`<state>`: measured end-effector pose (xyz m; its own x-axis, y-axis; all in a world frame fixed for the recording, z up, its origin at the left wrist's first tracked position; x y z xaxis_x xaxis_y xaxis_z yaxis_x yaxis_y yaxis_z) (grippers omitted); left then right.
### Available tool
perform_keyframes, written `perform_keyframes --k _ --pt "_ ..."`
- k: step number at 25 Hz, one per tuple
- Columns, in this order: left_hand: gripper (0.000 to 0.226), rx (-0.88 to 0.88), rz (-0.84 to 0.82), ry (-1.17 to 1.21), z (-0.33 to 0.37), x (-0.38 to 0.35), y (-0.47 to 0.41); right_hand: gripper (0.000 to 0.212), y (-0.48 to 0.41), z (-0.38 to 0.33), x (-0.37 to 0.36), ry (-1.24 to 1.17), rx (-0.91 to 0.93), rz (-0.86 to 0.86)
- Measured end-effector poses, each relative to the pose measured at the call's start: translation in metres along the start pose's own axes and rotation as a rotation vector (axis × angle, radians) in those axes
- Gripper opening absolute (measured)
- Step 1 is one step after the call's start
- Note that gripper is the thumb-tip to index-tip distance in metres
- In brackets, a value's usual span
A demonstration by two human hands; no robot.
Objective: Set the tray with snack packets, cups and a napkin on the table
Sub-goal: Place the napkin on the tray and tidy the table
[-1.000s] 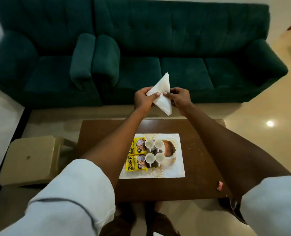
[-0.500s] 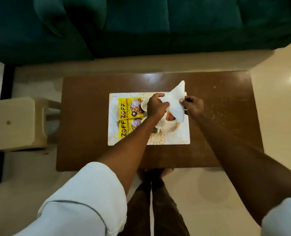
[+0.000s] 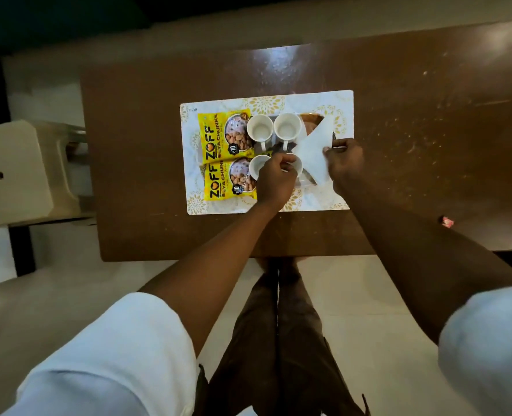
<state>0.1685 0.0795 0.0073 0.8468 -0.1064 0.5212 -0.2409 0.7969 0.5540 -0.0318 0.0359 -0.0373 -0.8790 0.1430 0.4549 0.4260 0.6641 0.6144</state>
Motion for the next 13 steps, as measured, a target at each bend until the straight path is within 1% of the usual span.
perform_keyframes --k 2,4,7,13 --pt "0.029 -0.009 -0.007 -0.006 0.005 0.000 0.001 0.029 0.004 -0.009 -0.003 0.006 0.025 0.057" --pt "0.035 -0.012 -0.018 0.004 0.007 0.000 0.003 0.031 0.007 -0.013 -0.006 0.063 0.041 0.093" --pt "0.041 -0.019 -0.039 0.035 0.008 -0.003 0.004 0.028 0.009 -0.022 -0.010 0.118 0.097 0.117" --pt "0.038 -0.044 -0.012 0.044 0.009 -0.005 0.006 0.025 0.009 -0.020 -0.002 0.125 0.110 0.106"
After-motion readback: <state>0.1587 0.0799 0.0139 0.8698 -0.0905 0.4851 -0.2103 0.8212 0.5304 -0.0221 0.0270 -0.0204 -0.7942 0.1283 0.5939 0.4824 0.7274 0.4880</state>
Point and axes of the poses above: each hand's wrist, its own y-axis away from the middle knuckle, its own x-axis out of the back of the hand, z = x × y, the point moved 7 cm from there along -y, towards the middle knuckle, and after that the axes turned 4 degrees about -y, right-handed, at the moved point
